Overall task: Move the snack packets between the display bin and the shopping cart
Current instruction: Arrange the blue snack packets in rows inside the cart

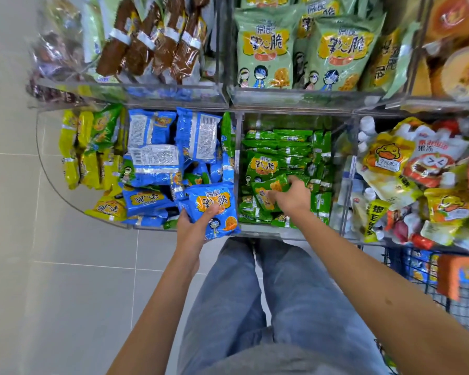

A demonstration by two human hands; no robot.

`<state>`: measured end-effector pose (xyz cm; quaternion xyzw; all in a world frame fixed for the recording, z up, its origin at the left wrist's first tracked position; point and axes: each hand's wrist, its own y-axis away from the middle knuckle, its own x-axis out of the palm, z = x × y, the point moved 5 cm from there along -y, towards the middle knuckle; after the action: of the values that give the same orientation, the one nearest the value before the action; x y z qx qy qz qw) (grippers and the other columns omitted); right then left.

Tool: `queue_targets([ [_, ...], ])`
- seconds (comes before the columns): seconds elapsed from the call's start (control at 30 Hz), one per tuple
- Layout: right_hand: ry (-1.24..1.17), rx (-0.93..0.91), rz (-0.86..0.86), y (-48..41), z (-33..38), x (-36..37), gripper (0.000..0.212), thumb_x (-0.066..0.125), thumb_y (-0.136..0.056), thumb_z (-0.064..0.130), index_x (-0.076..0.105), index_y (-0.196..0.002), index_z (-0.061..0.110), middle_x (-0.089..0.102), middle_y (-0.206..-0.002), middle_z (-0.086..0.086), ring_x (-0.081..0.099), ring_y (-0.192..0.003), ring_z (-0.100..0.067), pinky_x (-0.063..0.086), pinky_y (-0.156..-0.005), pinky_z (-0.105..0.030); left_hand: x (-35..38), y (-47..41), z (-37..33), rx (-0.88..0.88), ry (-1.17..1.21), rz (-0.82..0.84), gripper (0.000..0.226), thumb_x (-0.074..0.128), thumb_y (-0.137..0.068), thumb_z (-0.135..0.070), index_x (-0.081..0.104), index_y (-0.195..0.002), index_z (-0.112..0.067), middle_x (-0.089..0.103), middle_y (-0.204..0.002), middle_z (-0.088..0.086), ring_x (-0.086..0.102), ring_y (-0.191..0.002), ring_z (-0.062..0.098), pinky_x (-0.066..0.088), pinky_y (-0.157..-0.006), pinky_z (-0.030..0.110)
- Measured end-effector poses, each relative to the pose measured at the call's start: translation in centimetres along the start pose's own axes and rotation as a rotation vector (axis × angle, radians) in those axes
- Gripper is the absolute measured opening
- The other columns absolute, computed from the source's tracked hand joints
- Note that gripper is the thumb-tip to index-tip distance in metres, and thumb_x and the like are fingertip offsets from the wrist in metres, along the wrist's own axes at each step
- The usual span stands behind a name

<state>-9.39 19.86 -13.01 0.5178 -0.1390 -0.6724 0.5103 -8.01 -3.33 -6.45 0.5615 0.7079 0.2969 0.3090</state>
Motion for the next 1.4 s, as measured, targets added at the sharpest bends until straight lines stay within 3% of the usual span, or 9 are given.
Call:
queue_targets([
  [0.17, -0.655, -0.040, 0.101, 4.0, 0.6, -3.4, 0.035, 0.077, -0.074, 0.010, 0.054, -0.097, 0.023, 0.059, -0.085, -0.004, 0.058, -0.066, -0.014, 0.047, -0.042, -0.023, 0.8, 0.6, -0.5, -0.024, 0.036, -0.009, 0.021, 0.072, -0.081, -0.020, 0.056, -0.094, -0.027, 0.068, -0.087, -0.011, 0.067, -0.066, 0.000, 0.053, -0.050, 0.019],
  [0.33, -1.157, 0.094, 0.284, 7.7, 2.7, -3.2, 0.013, 0.065, -0.081, 0.006, 0.055, -0.079, 0.015, 0.066, -0.075, -0.007, 0.061, -0.058, -0.018, 0.048, -0.043, -0.023, 1.9, 1.3, -1.1, -0.023, 0.079, 0.008, 0.018, 0.068, -0.084, -0.025, 0.052, -0.090, -0.029, 0.066, -0.084, -0.014, 0.065, -0.057, -0.003, 0.051, -0.048, 0.018],
  [0.47, -0.956, -0.011, 0.210, 9.7, 3.7, -1.8, 0.022, 0.071, -0.077, 0.011, 0.052, -0.070, 0.017, 0.064, -0.077, -0.005, 0.057, -0.068, -0.017, 0.045, -0.060, -0.026, 2.9, 1.7, -1.3, -0.064, 0.070, 0.013, 0.022, 0.060, -0.085, -0.048, 0.053, -0.094, -0.028, 0.059, -0.071, -0.005, 0.048, -0.042, 0.005, 0.049, -0.065, 0.031],
  [0.63, -0.772, -0.240, 0.138, 11.0, 4.7, -0.6, 0.030, 0.077, -0.073, 0.009, 0.049, -0.065, 0.018, 0.049, -0.061, 0.012, 0.046, -0.057, 0.000, 0.038, -0.056, -0.011, 3.5, 2.4, -1.8, -0.101, 0.069, 0.160, 0.061, 0.058, -0.074, -0.056, 0.055, -0.122, -0.018, 0.069, -0.105, 0.007, 0.066, -0.088, 0.020, 0.055, -0.072, 0.038],
  [0.73, -0.693, -0.289, 0.146, 10.8, 5.0, -0.4, 0.027, 0.076, -0.075, 0.015, 0.051, -0.064, 0.019, 0.046, -0.061, 0.010, 0.043, -0.053, 0.003, 0.037, -0.056, -0.010, 3.0, 2.4, -1.8, -0.092, 0.108, 0.211, 0.063, 0.068, -0.070, -0.040, 0.055, -0.126, -0.014, 0.069, -0.109, 0.009, 0.069, -0.085, 0.017, 0.058, -0.066, 0.033],
  [0.93, -0.617, -0.023, 0.073, 4.1, 3.6, 0.5, 0.015, 0.063, -0.087, 0.029, 0.059, -0.090, 0.015, 0.065, -0.101, -0.002, 0.059, -0.087, -0.015, 0.049, -0.084, -0.033, 0.8, 0.8, -1.0, -0.104, 0.121, 0.054, 0.053, 0.070, -0.078, -0.020, 0.051, -0.126, -0.012, 0.070, -0.104, 0.005, 0.070, -0.077, 0.013, 0.058, -0.079, 0.039],
  [1.1, -0.288, 0.174, 0.005, -2.2, 3.1, 2.8, 0.080, 0.072, -0.079, 0.035, 0.031, -0.137, 0.000, 0.046, -0.135, -0.018, 0.046, -0.121, -0.032, 0.041, -0.099, -0.036, 0.2, -0.2, -0.6, -0.090, 0.051, 0.049, 0.071, 0.075, -0.062, -0.029, 0.050, -0.126, -0.014, 0.069, -0.109, 0.003, 0.071, -0.078, 0.011, 0.058, -0.064, 0.028],
  [1.27, -0.264, 0.227, -0.047, -3.4, 3.3, 3.7, 0.051, 0.075, -0.078, 0.023, 0.050, -0.117, 0.000, 0.060, -0.115, -0.016, 0.058, -0.091, -0.026, 0.051, -0.079, -0.029, 0.4, -0.2, -0.5, -0.088, 0.049, 0.049, 0.082, 0.075, -0.050, -0.035, 0.052, -0.126, -0.014, 0.070, -0.111, 0.004, 0.070, -0.089, 0.019, 0.057, -0.080, 0.037],
  [1.4, -0.337, 0.178, -0.043, -1.7, 3.0, 2.2, 0.072, 0.076, -0.077, 0.026, 0.040, -0.134, 0.002, 0.054, -0.128, -0.016, 0.056, -0.110, -0.031, 0.047, -0.091, -0.035, 0.7, 0.5, -1.1, -0.071, 0.038, 0.074, 0.074, 0.074, -0.054, -0.034, 0.055, -0.122, -0.015, 0.070, -0.109, 0.005, 0.069, -0.092, 0.019, 0.056, -0.075, 0.032],
])
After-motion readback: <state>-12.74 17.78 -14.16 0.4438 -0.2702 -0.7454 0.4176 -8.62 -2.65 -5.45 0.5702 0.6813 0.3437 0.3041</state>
